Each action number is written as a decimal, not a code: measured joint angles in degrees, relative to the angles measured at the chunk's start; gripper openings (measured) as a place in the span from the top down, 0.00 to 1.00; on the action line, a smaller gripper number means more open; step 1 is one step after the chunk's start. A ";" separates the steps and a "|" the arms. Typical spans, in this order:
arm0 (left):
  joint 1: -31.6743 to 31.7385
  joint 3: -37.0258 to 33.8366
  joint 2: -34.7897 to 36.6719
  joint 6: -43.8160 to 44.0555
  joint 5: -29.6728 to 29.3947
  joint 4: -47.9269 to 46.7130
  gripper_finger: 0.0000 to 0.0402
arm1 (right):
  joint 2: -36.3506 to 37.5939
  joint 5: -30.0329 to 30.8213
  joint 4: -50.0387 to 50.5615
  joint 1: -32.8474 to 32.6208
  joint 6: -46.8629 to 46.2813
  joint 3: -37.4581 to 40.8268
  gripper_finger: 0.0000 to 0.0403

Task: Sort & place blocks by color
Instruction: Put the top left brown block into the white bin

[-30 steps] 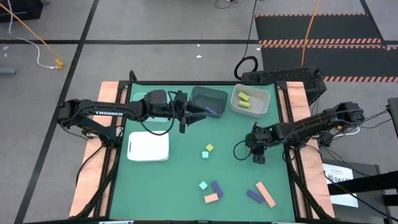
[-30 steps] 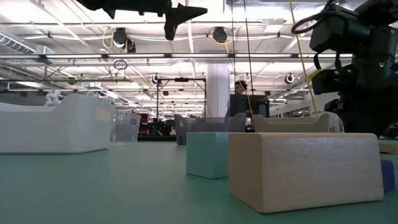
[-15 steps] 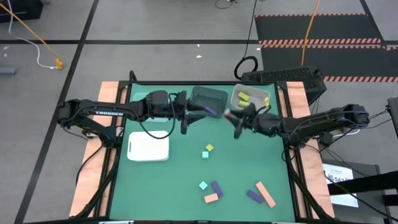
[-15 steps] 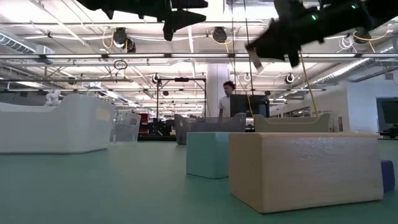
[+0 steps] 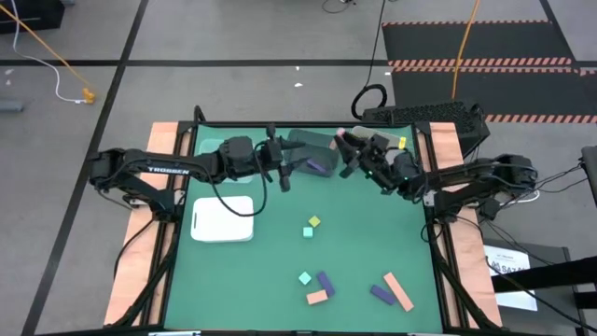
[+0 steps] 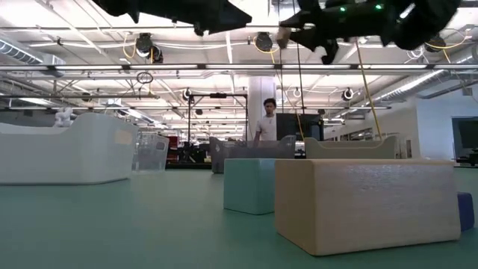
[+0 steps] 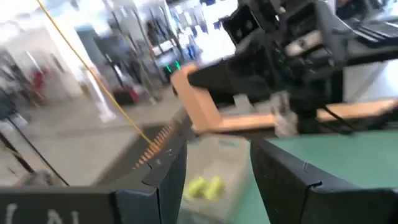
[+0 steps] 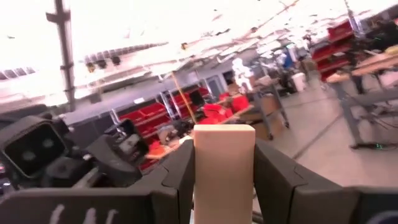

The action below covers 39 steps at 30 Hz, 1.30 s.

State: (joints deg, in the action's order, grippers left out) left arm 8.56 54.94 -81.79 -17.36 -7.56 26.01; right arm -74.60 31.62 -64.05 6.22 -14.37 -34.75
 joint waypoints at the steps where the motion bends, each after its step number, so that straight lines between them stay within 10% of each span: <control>1: 0.00 0.02 -0.50 -1.40 -0.53 1.39 0.55 | -1.07 -1.19 0.03 0.29 0.47 -1.60 0.73; 11: 0.37 0.00 -3.46 -3.23 -10.77 7.33 0.55 | -10.01 -5.43 2.83 1.99 1.65 -14.00 0.73; 29: 1.97 0.00 -3.52 -3.06 -10.79 7.59 0.56 | -14.59 -12.30 7.13 2.14 3.15 -19.36 0.73; 39: 2.14 0.00 -3.48 -3.24 -12.06 8.08 0.85 | -14.50 -11.54 7.97 2.14 3.28 -19.25 0.65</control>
State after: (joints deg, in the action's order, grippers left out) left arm 10.70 54.94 -85.27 -20.61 -19.62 34.09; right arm -89.10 20.08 -56.07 8.36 -11.09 -54.00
